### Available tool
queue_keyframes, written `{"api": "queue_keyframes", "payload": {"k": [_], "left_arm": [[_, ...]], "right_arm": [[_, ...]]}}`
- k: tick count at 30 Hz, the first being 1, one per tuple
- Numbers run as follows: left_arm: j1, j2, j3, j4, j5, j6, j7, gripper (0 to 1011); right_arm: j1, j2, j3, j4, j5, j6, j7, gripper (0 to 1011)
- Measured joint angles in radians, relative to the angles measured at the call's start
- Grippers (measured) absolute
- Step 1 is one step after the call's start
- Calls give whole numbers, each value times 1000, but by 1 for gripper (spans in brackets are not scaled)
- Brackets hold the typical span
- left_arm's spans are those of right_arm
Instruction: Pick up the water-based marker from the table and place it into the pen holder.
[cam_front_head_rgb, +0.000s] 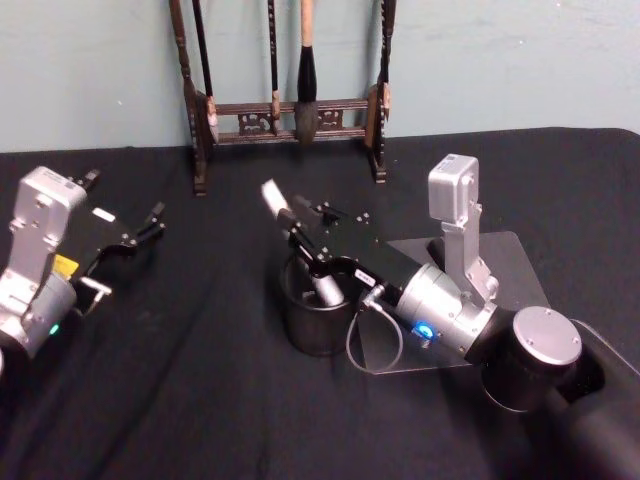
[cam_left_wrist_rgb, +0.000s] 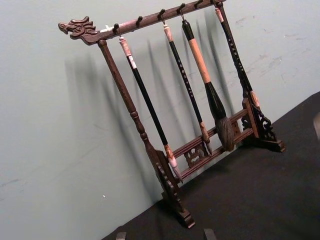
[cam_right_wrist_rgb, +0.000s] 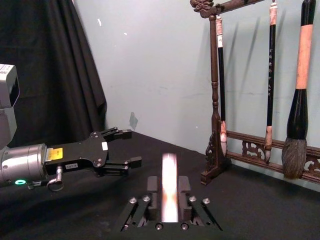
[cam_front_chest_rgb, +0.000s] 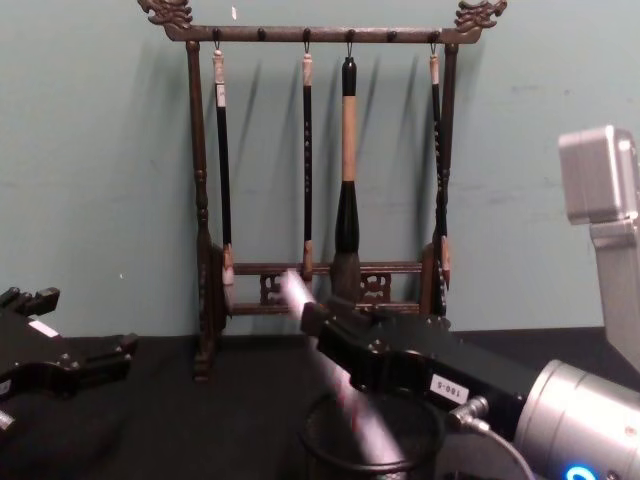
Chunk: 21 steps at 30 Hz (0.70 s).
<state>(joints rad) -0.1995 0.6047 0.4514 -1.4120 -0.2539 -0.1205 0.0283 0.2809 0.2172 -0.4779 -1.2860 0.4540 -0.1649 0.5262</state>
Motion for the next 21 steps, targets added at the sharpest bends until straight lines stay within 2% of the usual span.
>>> {"api": "queue_keyframes", "payload": {"k": [2,3,5,6,12,13,19,21], "left_arm": [[0,0,0,0,0,0,0,1001],[0,0,0,0,0,0,0,1001],[0,0,0,0,0,0,0,1001],[0,0,0,0,0,0,0,1001],[0,0,0,0,0,0,0,1001],[0,0,0,0,0,0,0,1001],[0,0,0,0,0,0,0,1001],[0,0,0,0,0,0,0,1001]], "right_arm": [[0,0,0,0,0,0,0,283],[0,0,0,0,0,0,0,343],[0,0,0,0,0,0,1,387],[0,0,1,0,0,0,1,449],[0,0,1,0,0,-1,1,604],[0,0,1,0,0,-1,1,672],[0,0,2,0,0,-1,2,826],[-2,1,2,-2,1,-1,3,912]]}}
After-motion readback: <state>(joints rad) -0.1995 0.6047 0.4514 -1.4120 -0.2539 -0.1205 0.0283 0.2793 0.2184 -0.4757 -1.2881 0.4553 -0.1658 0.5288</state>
